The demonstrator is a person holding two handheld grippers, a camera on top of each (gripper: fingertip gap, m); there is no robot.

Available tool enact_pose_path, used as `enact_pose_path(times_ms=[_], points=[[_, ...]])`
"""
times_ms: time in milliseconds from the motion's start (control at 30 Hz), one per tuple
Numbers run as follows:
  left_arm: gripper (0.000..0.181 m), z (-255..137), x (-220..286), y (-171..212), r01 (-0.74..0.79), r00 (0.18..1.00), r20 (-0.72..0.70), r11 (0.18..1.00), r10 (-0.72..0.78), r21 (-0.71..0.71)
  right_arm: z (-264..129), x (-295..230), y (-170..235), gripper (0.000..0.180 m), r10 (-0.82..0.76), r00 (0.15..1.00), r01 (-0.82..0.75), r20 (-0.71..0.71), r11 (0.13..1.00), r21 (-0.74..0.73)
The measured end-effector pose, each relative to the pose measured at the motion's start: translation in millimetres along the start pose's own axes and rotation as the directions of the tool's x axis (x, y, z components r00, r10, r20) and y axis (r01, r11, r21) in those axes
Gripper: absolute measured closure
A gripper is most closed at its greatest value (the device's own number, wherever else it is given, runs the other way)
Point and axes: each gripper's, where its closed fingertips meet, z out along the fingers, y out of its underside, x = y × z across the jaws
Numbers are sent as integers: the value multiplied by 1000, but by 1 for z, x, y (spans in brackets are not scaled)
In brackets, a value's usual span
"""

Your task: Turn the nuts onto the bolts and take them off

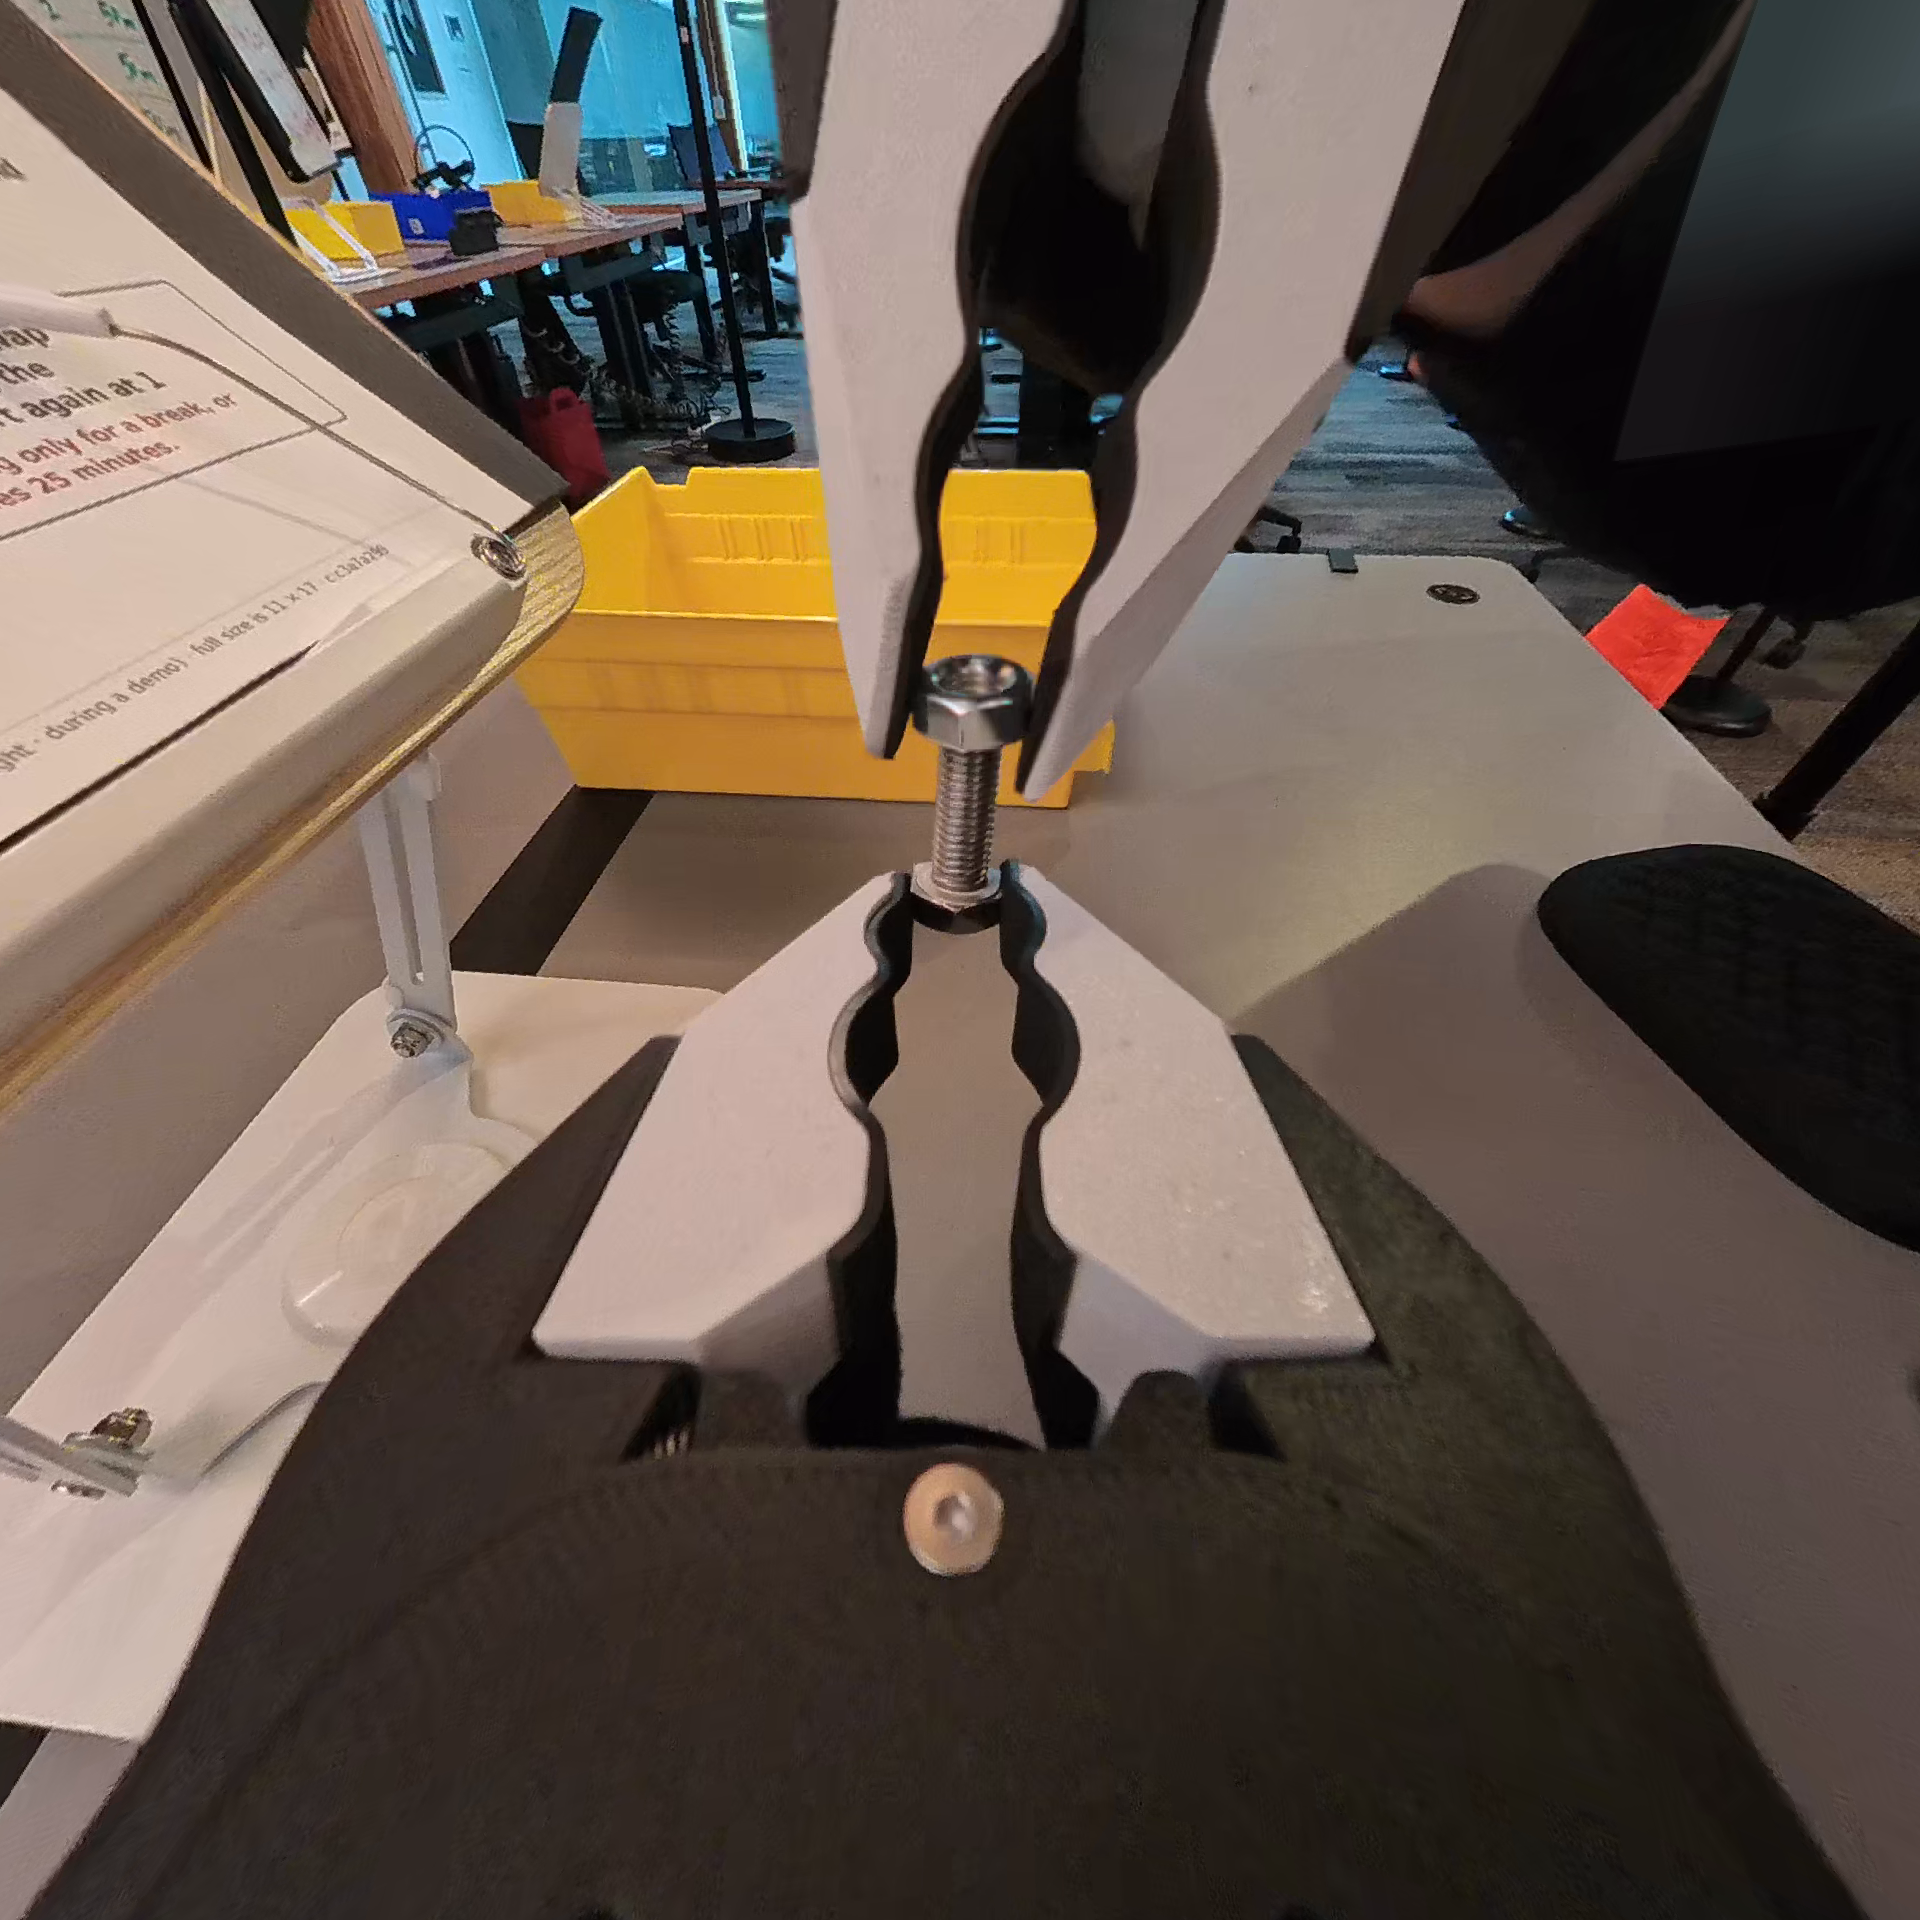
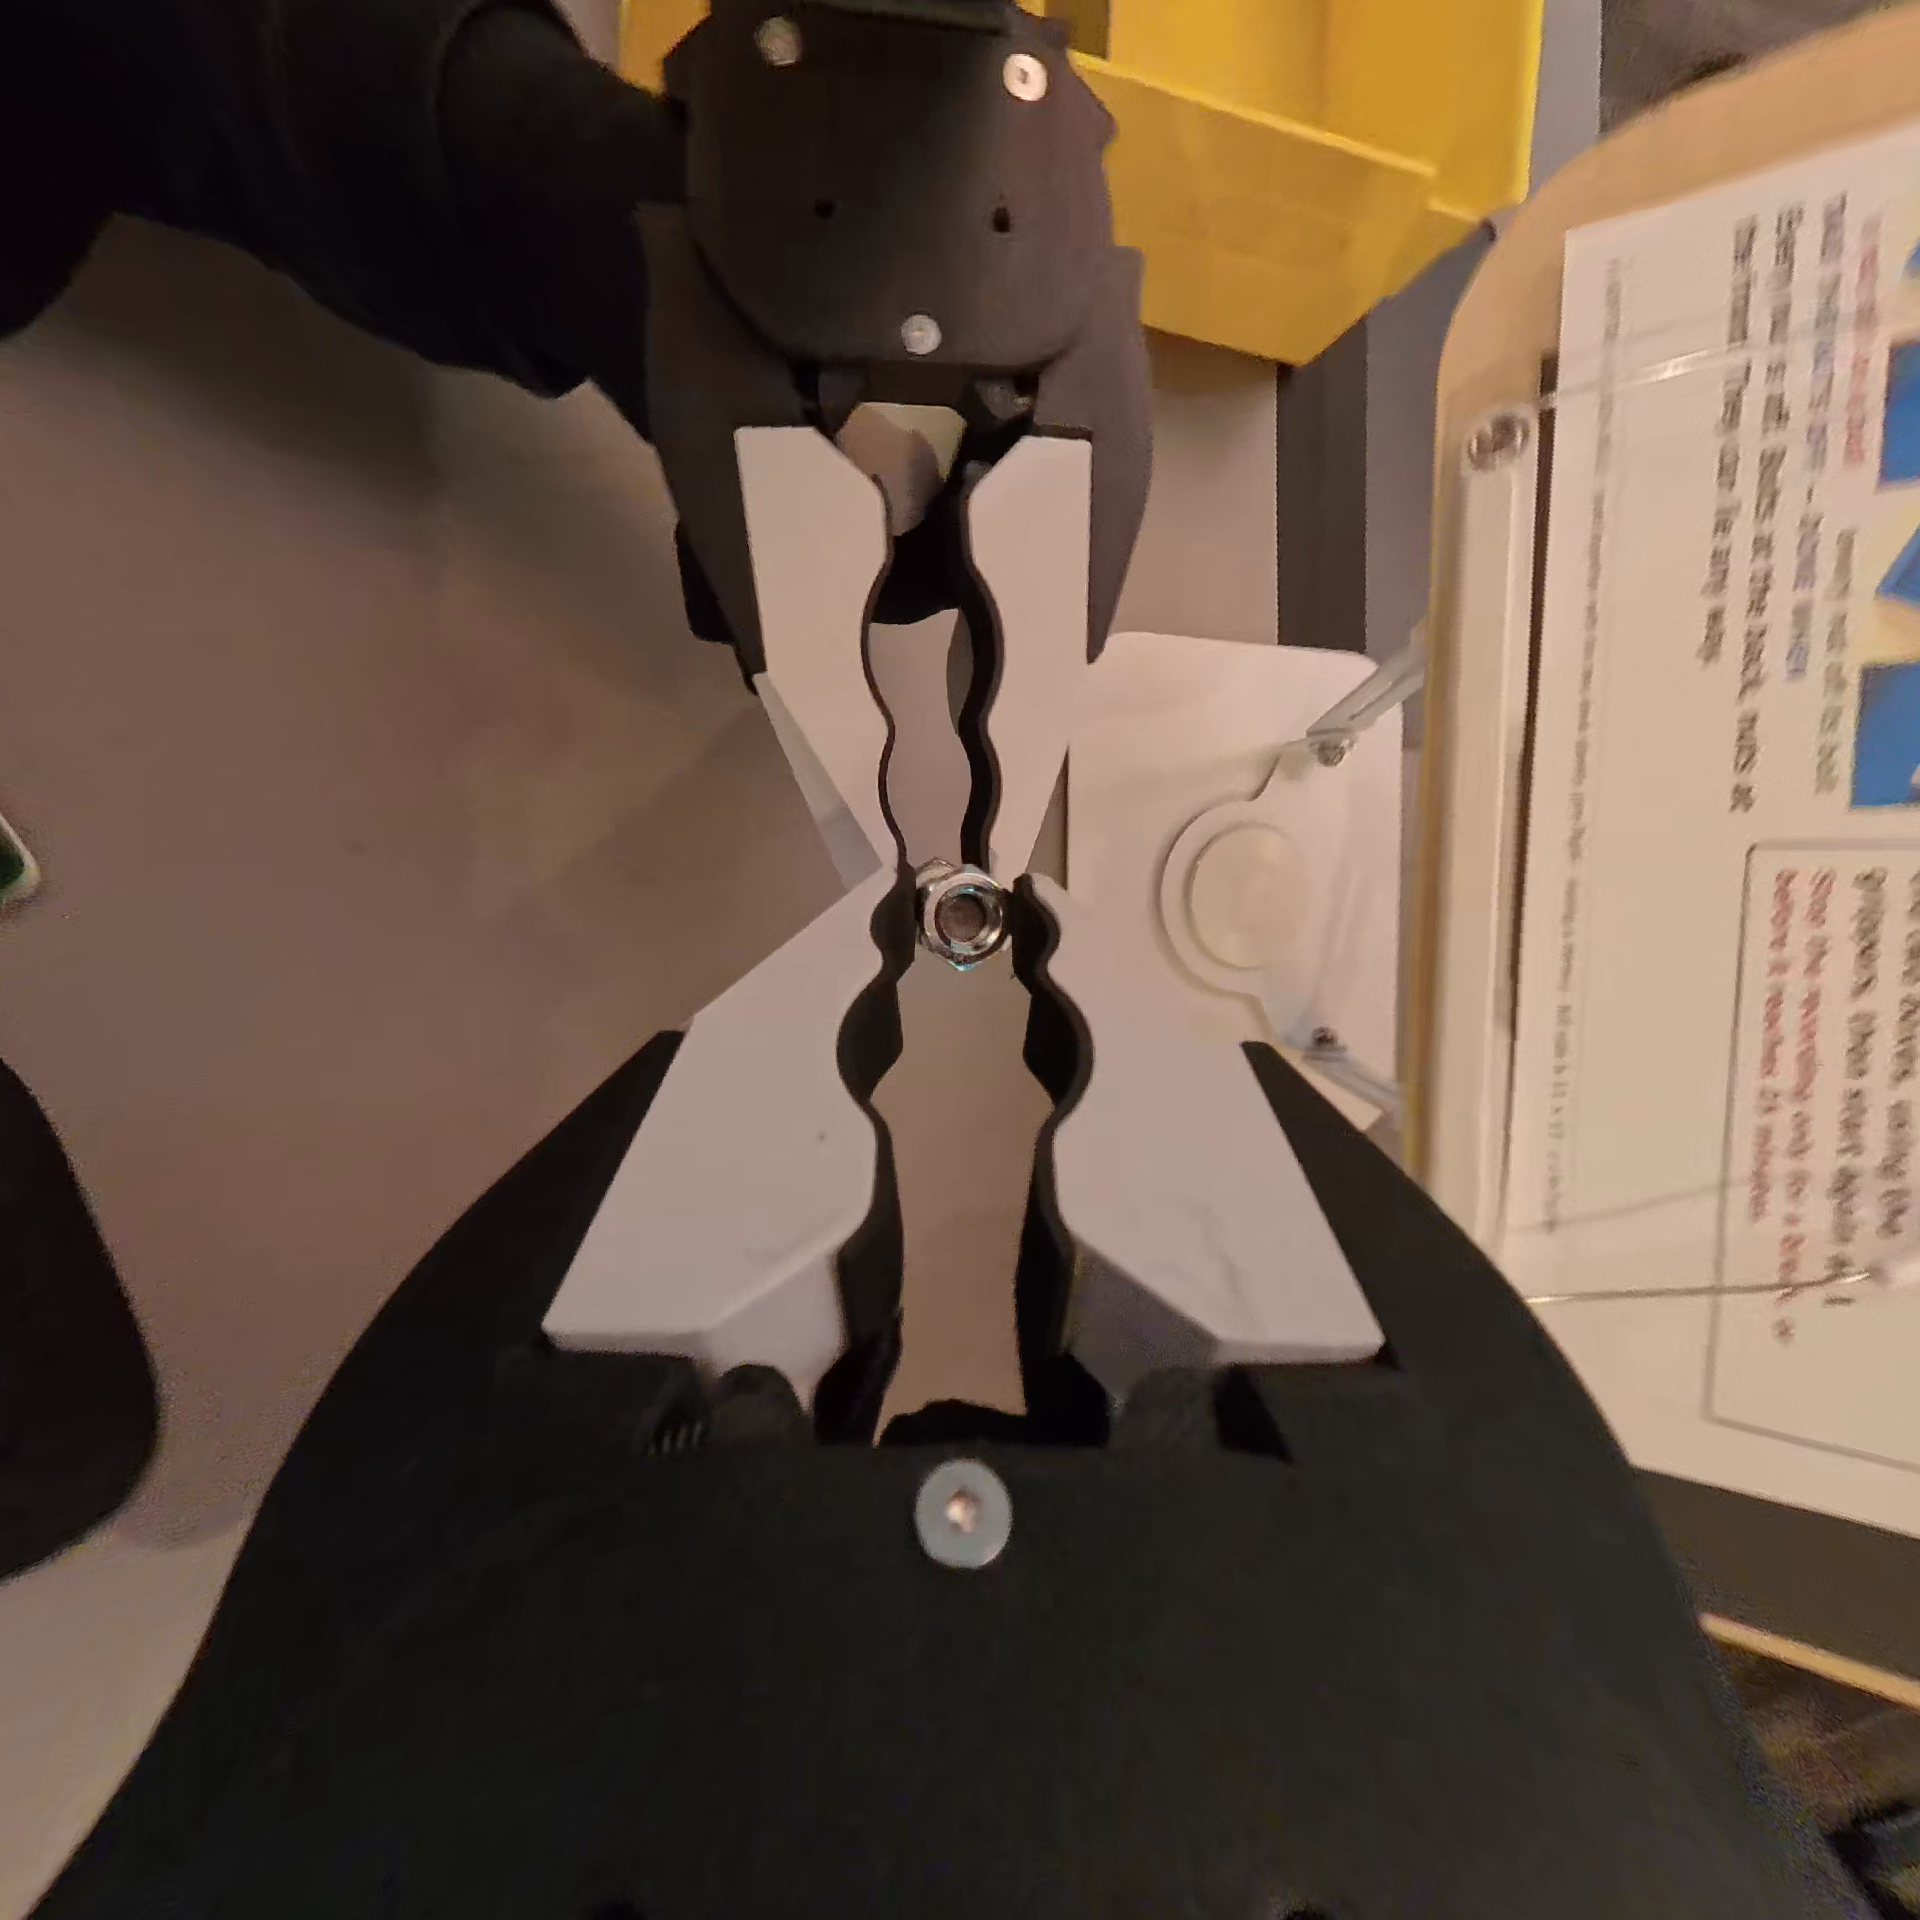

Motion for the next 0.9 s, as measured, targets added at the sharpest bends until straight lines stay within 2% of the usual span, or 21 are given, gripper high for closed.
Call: enact_pose_path(times_ms=[167, 333, 467, 600, 733, 867, 900], points=[[166, -4, 7, -8, 32, 998, -63, 998, -29, 58, -6, -3, -8, 164, -200, 980, 200, -12, 980, 24], [166, -10, 18, -18, 47, 989, -146, 992, -30, 115, -14, -11, -20, 164, -351, 936, 350, -9, 929, 117], [166, -10, 18, -19, 37, 990, -138, 992, -20, 122, -13, -11, -21, 164, -315, 949, 310, 8, 937, 161], [166, -10, 13, -20, 25, 995, -95, 992, -13, 125, -13, -6, -22, 164, -146, 989, 139, 19, 971, 195], [166, -8, 8, -15, 33, 997, -70, 994, -25, 106, -9, -2, -15, 164, -42, 999, 46, -26, 988, 150], [166, -5, 8, -12, 37, 997, -69, 995, -30, 93, -8, 0, -10, 163, -23, 997, 30, -71, 995, 95], [166, -5, 8, -13, 38, 997, -73, 994, -31, 98, -9, 1, -10, 153, -18, 997, 25, -80, 996, 87]])
